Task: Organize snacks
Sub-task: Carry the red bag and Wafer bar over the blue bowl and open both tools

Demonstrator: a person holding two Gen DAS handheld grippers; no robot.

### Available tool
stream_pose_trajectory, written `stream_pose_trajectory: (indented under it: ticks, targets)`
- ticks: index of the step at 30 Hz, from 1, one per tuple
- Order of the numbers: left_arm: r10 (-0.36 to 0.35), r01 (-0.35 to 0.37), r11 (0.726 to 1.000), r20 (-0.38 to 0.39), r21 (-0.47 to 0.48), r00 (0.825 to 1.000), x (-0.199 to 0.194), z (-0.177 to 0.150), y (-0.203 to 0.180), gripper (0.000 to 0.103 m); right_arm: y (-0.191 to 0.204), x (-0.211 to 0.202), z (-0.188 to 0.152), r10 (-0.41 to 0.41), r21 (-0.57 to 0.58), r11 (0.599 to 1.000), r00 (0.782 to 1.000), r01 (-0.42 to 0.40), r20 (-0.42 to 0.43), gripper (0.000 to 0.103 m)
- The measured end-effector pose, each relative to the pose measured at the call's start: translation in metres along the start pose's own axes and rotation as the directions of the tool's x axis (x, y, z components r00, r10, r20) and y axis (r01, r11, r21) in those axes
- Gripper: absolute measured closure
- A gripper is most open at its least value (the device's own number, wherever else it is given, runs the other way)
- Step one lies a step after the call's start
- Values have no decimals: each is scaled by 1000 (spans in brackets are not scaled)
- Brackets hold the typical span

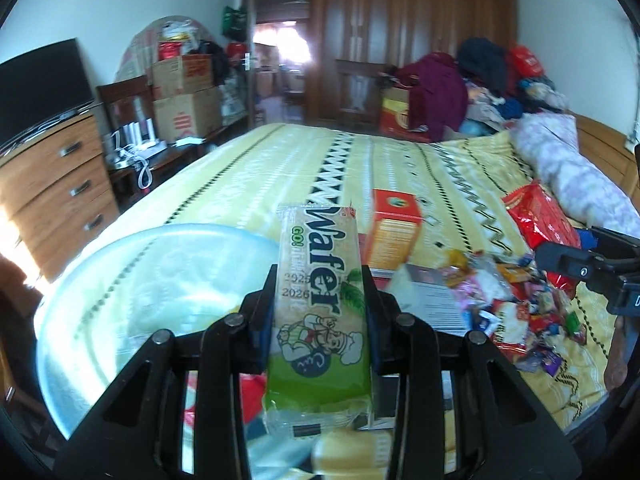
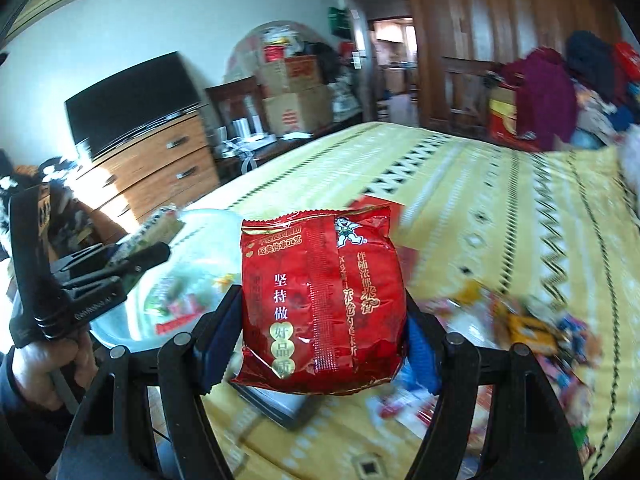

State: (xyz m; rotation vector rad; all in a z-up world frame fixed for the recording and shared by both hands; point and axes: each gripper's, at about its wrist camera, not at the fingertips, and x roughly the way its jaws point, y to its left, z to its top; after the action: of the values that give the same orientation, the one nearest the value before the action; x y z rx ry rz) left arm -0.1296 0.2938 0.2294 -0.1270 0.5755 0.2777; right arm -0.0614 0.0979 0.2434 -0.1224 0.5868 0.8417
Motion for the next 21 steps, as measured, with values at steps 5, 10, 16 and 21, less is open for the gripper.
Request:
stream_pose_trajectory:
  ticks: [5,10,16,21]
  targets:
    - [33,-34,998,-18,-48,999,4,-5,35,67,49,34,22,82,-59,995,996,-84,-29,27]
    - [50,-54,994,-49,-95,998,10,-12,62,67,91,65,36,146,-113,982,987,-152,-62,27]
    - [63,-74,987,-79,-142,995,13,-19,85,67,122,96,45,202,-122,969,975,-213,-98,27]
    - [69,-86,980,-97,-181,993,18,-21,102,67,133,116,46,240,-100,962,962,-254,-131,27]
